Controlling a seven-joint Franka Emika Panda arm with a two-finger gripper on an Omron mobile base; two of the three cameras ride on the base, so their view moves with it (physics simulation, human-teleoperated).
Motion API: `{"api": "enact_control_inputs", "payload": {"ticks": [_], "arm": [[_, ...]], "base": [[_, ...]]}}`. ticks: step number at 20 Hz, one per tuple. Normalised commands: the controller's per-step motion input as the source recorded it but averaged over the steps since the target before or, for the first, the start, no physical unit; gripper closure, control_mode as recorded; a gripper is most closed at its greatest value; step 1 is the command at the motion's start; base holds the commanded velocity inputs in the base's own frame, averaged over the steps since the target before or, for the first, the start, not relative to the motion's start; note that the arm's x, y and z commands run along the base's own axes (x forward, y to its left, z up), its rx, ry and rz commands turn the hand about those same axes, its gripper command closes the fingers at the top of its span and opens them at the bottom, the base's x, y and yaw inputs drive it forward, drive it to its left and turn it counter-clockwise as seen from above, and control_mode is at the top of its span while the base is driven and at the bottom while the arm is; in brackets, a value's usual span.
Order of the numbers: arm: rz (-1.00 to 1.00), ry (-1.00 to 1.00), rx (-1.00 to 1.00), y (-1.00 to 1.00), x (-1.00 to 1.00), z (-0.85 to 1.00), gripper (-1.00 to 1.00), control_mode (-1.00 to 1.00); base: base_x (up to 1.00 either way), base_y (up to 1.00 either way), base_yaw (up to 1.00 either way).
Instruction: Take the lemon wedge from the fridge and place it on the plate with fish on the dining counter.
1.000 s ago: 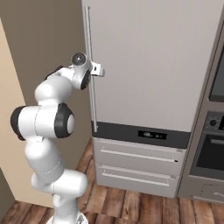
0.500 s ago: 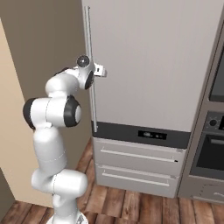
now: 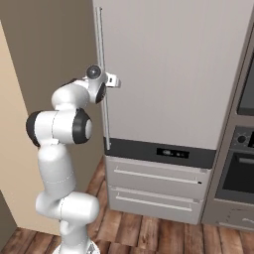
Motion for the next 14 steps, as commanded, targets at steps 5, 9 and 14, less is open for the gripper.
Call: {"api": "enact_control_inputs", "payload": {"ticks": [5,9,14], "arm": [[0.00,0.00,0.00,0.00,0.00,0.00,1.00,-1.00],[0.00,-0.02,0.00,0.00,-0.06,0.00,1.00,-1.00],[-0.02,-0.21,0.00,-0.02,-0.69,0.14,1.00,-1.00]], "base": [[0.00,0.00,0.00],[0.00,0.00,0.00],[0.00,0.00,0.00]]}}
